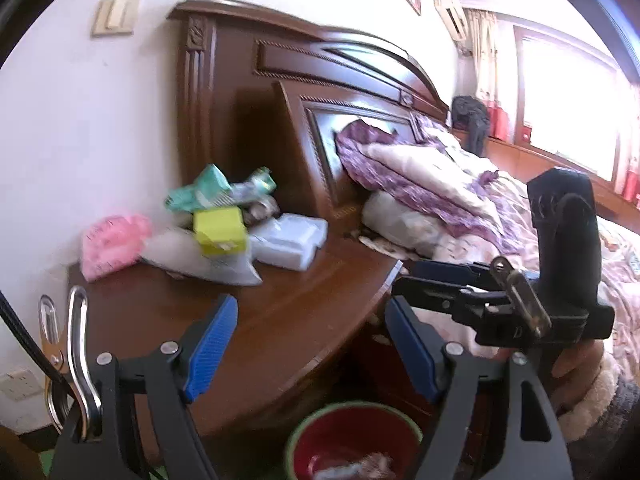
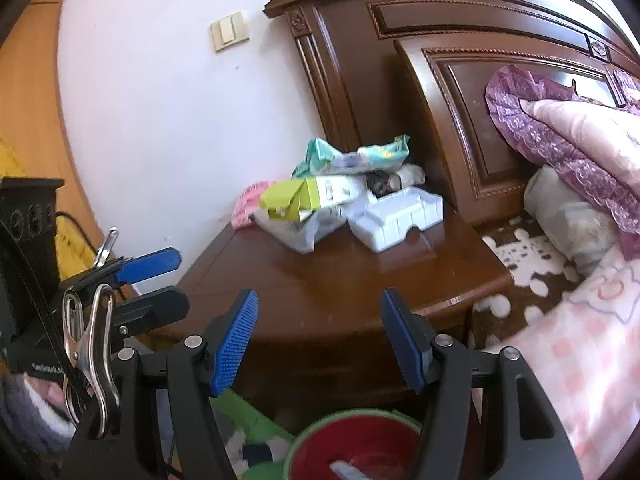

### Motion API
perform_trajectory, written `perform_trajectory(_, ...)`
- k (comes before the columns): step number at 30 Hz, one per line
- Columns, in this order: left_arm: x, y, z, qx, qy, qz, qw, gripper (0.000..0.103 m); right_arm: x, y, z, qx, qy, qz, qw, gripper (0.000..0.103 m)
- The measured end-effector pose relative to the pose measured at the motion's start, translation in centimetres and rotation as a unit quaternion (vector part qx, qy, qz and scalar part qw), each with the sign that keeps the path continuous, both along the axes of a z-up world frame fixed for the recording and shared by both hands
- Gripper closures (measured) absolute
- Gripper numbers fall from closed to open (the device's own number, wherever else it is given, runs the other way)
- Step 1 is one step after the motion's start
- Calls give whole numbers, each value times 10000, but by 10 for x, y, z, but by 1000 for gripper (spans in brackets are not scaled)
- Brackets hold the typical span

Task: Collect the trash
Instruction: 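Move both open grippers back toward the lime-green and white box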

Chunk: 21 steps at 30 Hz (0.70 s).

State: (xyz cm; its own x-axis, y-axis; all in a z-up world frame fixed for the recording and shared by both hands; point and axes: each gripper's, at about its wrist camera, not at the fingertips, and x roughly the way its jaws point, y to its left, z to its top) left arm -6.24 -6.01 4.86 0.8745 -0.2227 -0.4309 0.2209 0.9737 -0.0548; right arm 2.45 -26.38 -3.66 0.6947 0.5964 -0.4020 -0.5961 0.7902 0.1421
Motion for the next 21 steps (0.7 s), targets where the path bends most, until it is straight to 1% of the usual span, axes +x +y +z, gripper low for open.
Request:
perform_trajectory(6,11,17,8,13,-68,318,9995,23,16,14,14,178,-53,-73,9998,38)
perform_trajectory(11,24,32,10,-99,43,473,9988,23,33,23,15,333,58,-180,9993,38)
perform_trajectory(17,39,46,16,-118,-49,712,9974,23,46,29,19,464,93,-237,9986,38)
perform_trajectory(21,50,54,18,-180,-17,753,9970,23,55,30,20,600,119,-312,9976,37)
